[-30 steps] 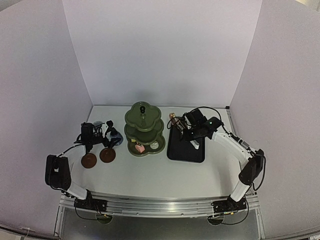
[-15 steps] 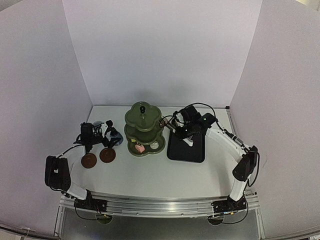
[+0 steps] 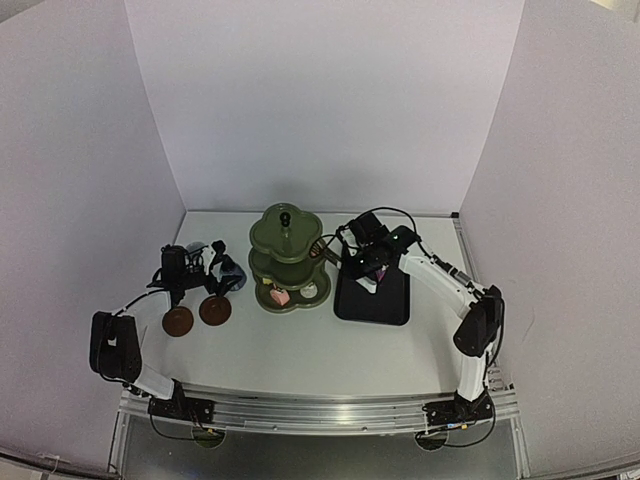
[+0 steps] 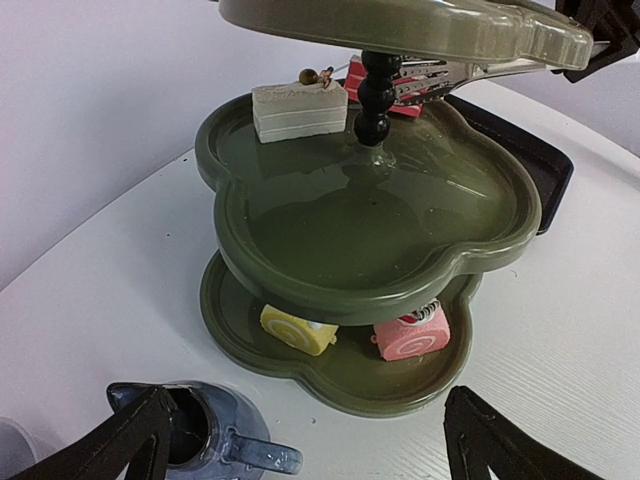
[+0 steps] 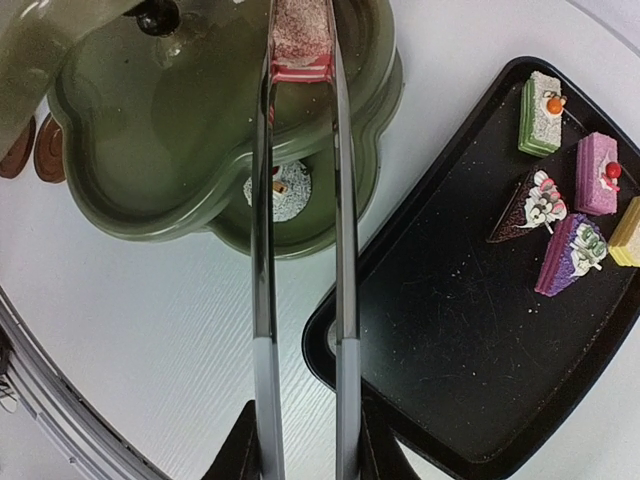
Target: Serve the afternoon tea
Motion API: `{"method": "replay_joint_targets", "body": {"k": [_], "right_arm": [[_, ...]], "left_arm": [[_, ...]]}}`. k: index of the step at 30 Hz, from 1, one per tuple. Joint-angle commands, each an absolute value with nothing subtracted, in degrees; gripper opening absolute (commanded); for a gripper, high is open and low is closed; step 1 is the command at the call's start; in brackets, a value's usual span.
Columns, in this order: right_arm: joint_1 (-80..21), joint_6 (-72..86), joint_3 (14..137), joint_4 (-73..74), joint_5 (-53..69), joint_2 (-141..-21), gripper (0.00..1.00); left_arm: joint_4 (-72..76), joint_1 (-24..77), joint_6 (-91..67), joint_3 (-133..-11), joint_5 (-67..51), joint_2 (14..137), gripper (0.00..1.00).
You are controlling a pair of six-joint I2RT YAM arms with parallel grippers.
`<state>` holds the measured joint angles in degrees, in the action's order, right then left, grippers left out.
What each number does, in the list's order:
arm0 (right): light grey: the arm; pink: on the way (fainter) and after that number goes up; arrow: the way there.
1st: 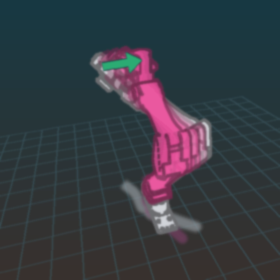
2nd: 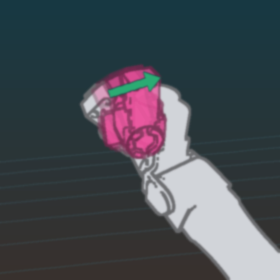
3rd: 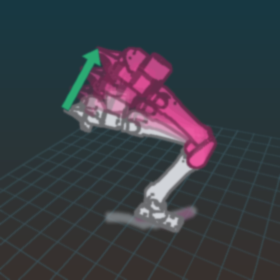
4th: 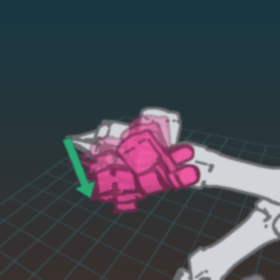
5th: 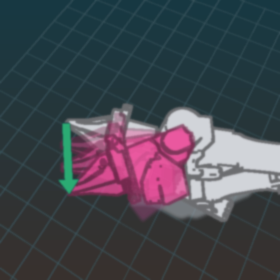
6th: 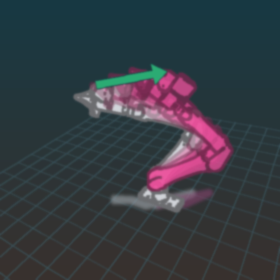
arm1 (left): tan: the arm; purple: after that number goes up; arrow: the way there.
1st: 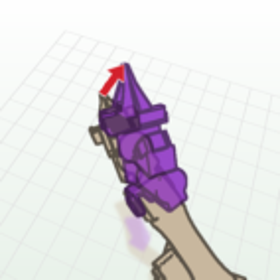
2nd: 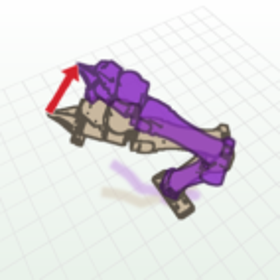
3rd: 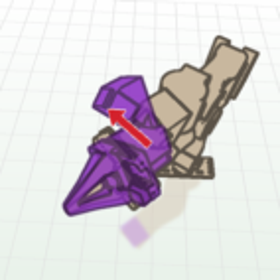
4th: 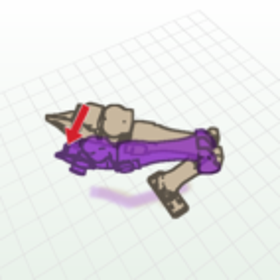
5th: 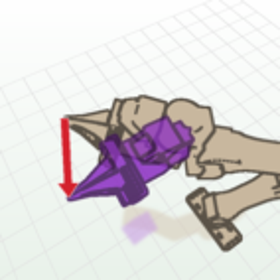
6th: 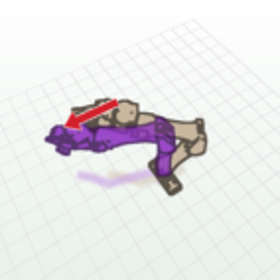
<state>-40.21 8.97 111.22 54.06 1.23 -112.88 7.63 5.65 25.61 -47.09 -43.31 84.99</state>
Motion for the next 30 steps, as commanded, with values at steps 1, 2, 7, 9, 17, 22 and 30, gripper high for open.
{"method": "replay_joint_targets", "body": {"k": [1, 2, 7, 9, 17, 22, 30], "right_arm": [[-40.6, 8.6, 113.5, 52.8, 0.2, -113.2, 0.0], [-40.7, 8.6, 113.4, 52.8, 0.2, -113.2, 0.02], [-40.8, 8.6, 112.5, 52.8, 0.7, -112.5, 0.27], [-40.8, 8.7, 112.6, 52.8, 0.7, -112.4, 0.3], [-40.8, 8.7, 112.7, 52.9, 0.2, -111.1, 0.34], [-40.8, 9.1, 111.0, 52.8, 0.0, -108.0, 0.34], [-40.8, 11.3, 105.7, 52.8, -1.4, -102.1, 0.34]], "left_arm": [[9.2, 5.8, 25.8, -46.9, -43.2, 82.3, 0.95], [9.2, 5.9, 25.8, -46.9, -43.2, 82.3, 0.95], [9.3, 5.9, 26.1, -46.8, -43.1, 82.3, 0.95], [9.4, 5.9, 26.1, -46.8, -43.0, 82.3, 0.95], [9.1, 5.9, 26.4, -46.7, -43.0, 82.0, 0.95], [8.7, 5.9, 26.7, -46.6, -42.8, 81.9, 0.95], [8.7, 5.9, 26.8, -46.7, -42.8, 82.0, 0.95]]}}
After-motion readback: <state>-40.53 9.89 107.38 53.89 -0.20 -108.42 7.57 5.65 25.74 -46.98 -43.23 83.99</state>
